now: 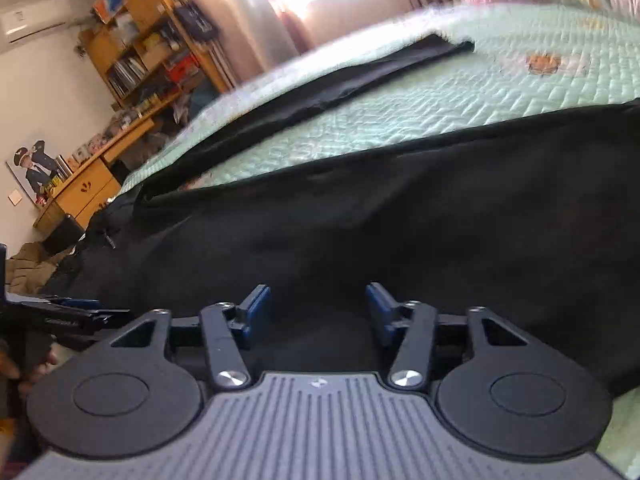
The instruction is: Fold clothes
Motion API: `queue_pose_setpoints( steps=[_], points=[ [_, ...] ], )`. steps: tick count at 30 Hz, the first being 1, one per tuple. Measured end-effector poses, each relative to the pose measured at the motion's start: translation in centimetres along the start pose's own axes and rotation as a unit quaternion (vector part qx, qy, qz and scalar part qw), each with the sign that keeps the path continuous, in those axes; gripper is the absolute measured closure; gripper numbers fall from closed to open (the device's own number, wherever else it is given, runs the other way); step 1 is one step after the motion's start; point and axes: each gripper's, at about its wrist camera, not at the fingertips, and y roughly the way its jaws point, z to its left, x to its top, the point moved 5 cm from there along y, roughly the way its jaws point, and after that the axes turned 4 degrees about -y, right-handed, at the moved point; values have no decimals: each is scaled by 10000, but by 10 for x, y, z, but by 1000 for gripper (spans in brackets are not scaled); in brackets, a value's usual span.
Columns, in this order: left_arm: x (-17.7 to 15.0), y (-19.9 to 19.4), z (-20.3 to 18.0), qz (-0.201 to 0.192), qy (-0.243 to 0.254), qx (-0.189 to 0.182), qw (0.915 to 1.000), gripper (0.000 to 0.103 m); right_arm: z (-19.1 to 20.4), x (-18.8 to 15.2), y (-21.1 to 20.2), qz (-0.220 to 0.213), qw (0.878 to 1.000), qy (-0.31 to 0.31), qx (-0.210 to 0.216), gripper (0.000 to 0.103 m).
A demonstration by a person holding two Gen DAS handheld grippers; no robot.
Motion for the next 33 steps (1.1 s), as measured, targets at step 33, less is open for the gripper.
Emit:
queue_pose_setpoints(
  steps=[33],
  points=[
    [-1,-15,60,-87,-504,71,9987,1,-85,-1,-16,-559,9782,1997,42,103]
  ],
)
